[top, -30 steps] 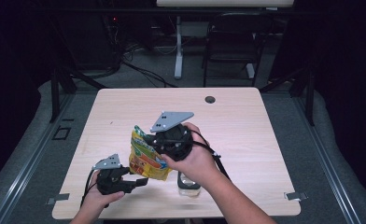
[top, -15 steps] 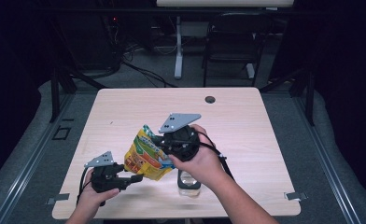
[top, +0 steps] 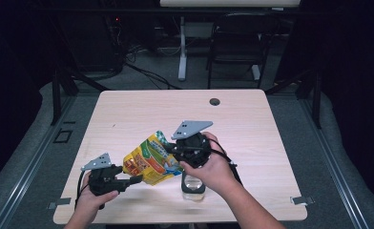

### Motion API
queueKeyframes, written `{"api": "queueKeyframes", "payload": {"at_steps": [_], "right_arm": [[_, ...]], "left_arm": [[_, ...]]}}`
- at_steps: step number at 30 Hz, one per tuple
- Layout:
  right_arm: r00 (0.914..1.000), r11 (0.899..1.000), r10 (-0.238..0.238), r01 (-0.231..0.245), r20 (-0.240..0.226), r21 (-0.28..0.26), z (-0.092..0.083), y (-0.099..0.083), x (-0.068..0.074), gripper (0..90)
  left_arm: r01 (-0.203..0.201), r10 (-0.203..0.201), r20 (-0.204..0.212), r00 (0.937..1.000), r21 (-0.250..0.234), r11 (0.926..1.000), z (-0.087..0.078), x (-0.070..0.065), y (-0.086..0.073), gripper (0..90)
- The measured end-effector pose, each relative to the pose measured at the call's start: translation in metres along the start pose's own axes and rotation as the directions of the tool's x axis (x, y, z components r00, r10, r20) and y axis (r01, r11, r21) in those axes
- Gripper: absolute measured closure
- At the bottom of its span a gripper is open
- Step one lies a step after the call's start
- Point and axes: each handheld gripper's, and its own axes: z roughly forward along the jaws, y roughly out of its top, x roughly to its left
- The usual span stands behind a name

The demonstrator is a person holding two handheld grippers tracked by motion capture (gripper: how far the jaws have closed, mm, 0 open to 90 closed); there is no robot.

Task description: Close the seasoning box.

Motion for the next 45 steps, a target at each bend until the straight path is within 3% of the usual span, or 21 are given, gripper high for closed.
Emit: {"api": "queueKeyframes", "payload": {"at_steps": [19,45], "right_arm": [[0.9995,0.999,0.025,-0.026,0.018,0.039,0.01,-0.016,-0.008,88.5],[0.9973,0.996,0.071,-0.072,0.015,0.051,0.015,-0.04,-0.015,86.1]], "left_arm": [[0.011,-0.011,-0.005,0.9999,-0.009,0.9999,-0.001,0.004,-0.002,47.0],[0.006,-0.007,-0.016,0.9999,-0.024,0.9997,-0.005,0.003,-0.001,48.8]]}}
